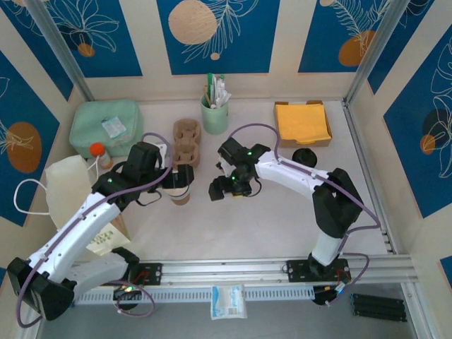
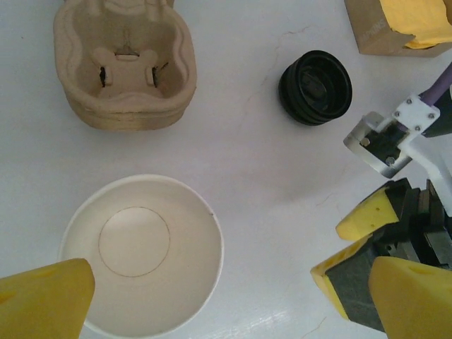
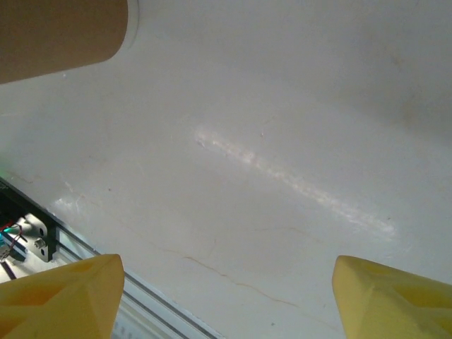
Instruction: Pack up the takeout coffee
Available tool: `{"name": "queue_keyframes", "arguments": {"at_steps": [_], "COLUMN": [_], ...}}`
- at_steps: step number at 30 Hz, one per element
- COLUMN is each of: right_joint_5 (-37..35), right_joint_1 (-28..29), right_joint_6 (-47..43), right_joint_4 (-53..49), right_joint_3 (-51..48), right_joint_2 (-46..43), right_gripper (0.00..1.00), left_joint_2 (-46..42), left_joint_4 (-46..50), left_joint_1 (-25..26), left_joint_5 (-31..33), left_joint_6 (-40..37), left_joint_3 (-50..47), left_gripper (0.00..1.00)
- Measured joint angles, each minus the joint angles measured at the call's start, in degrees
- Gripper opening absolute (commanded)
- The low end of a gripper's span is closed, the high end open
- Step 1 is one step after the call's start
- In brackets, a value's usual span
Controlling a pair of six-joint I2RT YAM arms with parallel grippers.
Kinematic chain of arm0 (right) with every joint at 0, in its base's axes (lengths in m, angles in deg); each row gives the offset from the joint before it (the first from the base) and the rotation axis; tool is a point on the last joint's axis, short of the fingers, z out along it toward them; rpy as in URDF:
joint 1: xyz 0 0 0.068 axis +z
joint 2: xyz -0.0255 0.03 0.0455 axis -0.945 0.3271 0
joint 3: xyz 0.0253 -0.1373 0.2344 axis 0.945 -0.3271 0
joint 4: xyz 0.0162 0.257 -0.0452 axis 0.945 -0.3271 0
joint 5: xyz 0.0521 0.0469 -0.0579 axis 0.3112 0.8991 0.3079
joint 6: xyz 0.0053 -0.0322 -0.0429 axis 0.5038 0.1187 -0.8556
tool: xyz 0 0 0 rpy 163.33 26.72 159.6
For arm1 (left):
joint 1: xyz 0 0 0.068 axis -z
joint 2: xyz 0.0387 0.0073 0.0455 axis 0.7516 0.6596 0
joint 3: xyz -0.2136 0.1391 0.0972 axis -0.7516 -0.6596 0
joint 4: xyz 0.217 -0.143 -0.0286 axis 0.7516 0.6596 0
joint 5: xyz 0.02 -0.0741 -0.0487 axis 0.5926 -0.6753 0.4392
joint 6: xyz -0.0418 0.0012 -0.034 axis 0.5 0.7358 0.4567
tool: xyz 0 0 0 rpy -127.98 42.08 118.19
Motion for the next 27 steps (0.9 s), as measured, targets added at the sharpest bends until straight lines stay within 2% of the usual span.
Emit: {"name": "queue_keyframes", "arguments": {"at_steps": [6,14,22,27], "right_joint_5": [0.3,0.3,0.3,0.3], "right_joint_1": [1.9,2.5,2.1,-0.2], "right_joint_6": [1.1,1.3,1.2,1.2], "right_joint_4": [1.2,1.9,1.8,1.7], "right_joint_3": [2.6,7.9,11.1,11.0], "right_joint_2": [-0.6,-0.5,1.4,1.4], "right_gripper": [0.85,0.86,0.85,0.85], "left_joint_2": [-2.0,-6.0,-7.1,-7.0], "left_joint_4": [-0.4,-2.0,-9.6,-15.5], "left_joint_1": [0.0,-0.2,-0.3,-0.3], "left_joint_5": [2.2,5.2,4.6,2.6], "left_joint_6": [2.1,5.6,7.4,7.3], "left_joint_3": [-4.0,-11.3,-19.7,-22.5], "left_gripper": [0.99,1.00,0.99,0.99]}}
